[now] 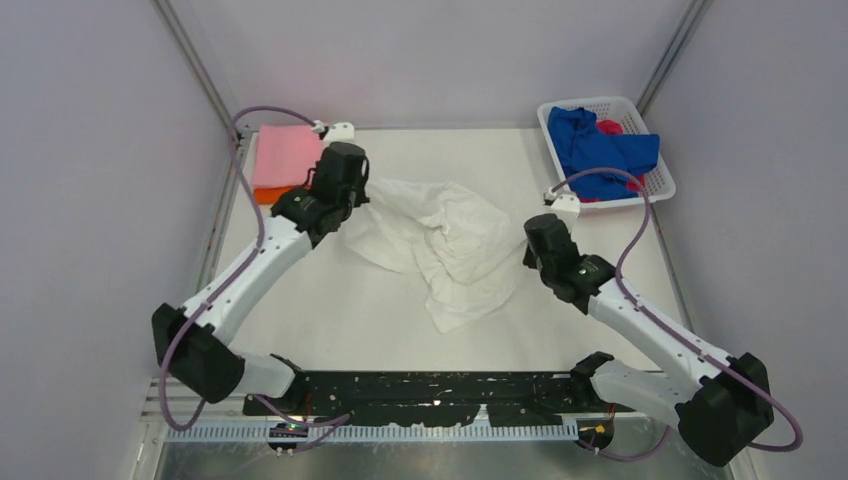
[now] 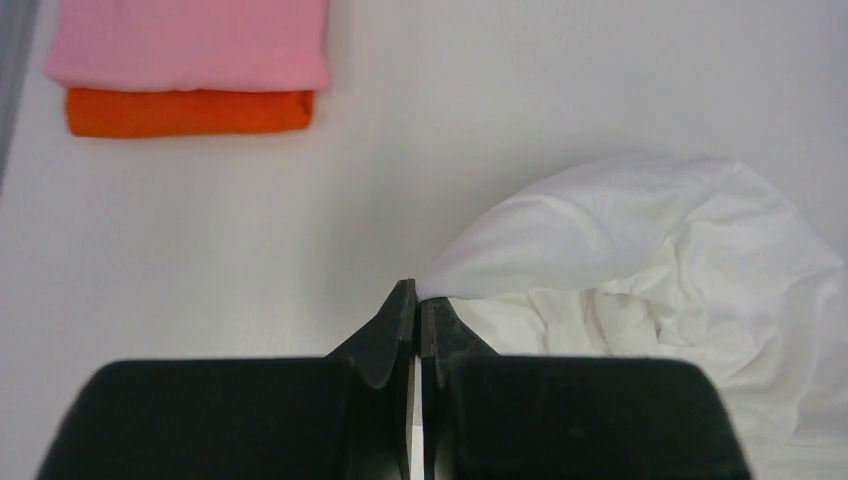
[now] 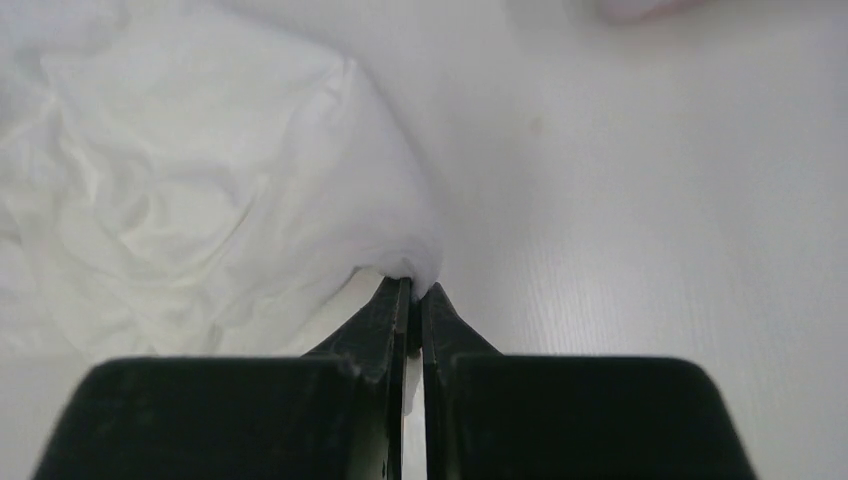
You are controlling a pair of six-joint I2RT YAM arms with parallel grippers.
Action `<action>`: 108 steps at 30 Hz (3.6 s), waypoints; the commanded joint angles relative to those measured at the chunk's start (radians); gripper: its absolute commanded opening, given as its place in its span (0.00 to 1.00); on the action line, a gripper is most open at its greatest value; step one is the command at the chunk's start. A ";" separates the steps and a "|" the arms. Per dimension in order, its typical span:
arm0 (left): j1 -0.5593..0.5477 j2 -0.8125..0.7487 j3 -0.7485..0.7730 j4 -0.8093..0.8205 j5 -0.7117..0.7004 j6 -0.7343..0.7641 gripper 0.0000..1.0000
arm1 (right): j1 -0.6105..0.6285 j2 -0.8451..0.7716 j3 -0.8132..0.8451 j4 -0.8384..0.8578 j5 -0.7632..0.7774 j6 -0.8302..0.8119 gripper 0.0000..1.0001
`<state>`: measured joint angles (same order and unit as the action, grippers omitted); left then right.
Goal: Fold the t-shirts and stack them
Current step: Flatten out the tshirt
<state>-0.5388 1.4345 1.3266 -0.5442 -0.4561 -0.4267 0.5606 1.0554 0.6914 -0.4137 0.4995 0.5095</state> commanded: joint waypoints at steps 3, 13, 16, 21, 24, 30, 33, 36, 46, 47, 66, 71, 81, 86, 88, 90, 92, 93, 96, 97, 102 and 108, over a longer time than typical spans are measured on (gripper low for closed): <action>0.017 -0.274 -0.005 -0.019 -0.255 0.067 0.00 | -0.100 -0.199 0.228 -0.007 0.174 -0.186 0.05; 0.017 -0.685 -0.023 0.069 -0.396 0.178 0.00 | -0.143 -0.387 0.530 -0.041 0.182 -0.334 0.05; 0.017 -0.783 -0.017 0.078 -0.399 0.209 0.00 | -0.142 -0.419 0.616 -0.052 0.183 -0.376 0.05; 0.017 -0.930 0.014 0.077 -0.268 0.211 0.00 | -0.141 -0.458 0.725 -0.087 0.103 -0.418 0.05; 0.017 -0.992 0.019 0.079 -0.165 0.198 0.00 | -0.142 -0.482 0.778 -0.114 0.034 -0.408 0.05; 0.017 -1.010 0.017 0.023 -0.127 0.169 0.00 | -0.142 -0.488 0.792 -0.174 -0.007 -0.383 0.05; 0.017 -0.971 -0.027 0.008 -0.135 0.145 0.00 | -0.143 -0.450 0.772 -0.200 0.059 -0.376 0.05; 0.017 -0.892 -0.099 -0.006 -0.186 0.122 0.00 | -0.142 -0.391 0.736 -0.239 0.166 -0.359 0.05; 0.250 -0.183 -0.271 0.006 0.044 0.022 0.14 | -0.331 0.052 0.340 -0.155 0.071 -0.205 0.09; 0.269 -0.100 -0.234 -0.005 0.055 0.022 0.25 | -0.364 0.090 0.323 -0.104 0.052 -0.206 0.17; 0.367 -0.076 -0.269 -0.043 0.362 -0.068 1.00 | -0.177 0.127 0.266 -0.121 -0.296 -0.270 0.96; 0.366 -0.194 -0.438 -0.002 0.412 -0.108 1.00 | 0.184 0.139 0.182 -0.127 -0.547 -0.291 0.99; 0.365 -0.249 -0.538 0.027 0.444 -0.109 1.00 | 0.661 0.247 0.114 -0.061 -0.678 -0.453 0.82; 0.365 -0.270 -0.561 0.027 0.433 -0.106 1.00 | 0.694 0.354 0.134 -0.044 -0.662 -0.437 0.70; 0.365 -0.274 -0.565 0.027 0.432 -0.106 1.00 | 0.711 0.392 0.139 -0.042 -0.636 -0.420 0.69; 0.365 -0.275 -0.569 0.029 0.431 -0.106 1.00 | 0.718 0.430 0.143 -0.045 -0.600 -0.398 0.68; 0.365 -0.275 -0.567 0.029 0.432 -0.107 1.00 | 0.720 0.459 0.148 -0.041 -0.527 -0.373 0.66; 0.365 -0.276 -0.566 0.030 0.432 -0.106 1.00 | 0.720 0.472 0.147 -0.036 -0.516 -0.354 0.65; 0.365 -0.275 -0.565 0.026 0.428 -0.104 0.99 | 0.720 0.488 0.145 -0.022 -0.410 -0.313 0.57; 0.365 -0.276 -0.564 0.025 0.423 -0.105 1.00 | 0.720 0.493 0.143 -0.021 -0.395 -0.292 0.50; 0.366 -0.272 -0.557 0.021 0.413 -0.103 1.00 | 0.720 0.459 0.140 -0.068 -0.312 -0.261 0.24; 0.365 -0.253 -0.537 0.019 0.412 -0.104 1.00 | 0.720 0.372 0.172 -0.132 -0.306 -0.296 0.13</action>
<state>-0.1703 1.1820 0.7616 -0.5510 -0.0334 -0.5247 1.2797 1.5116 0.8207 -0.5030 0.1429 0.2195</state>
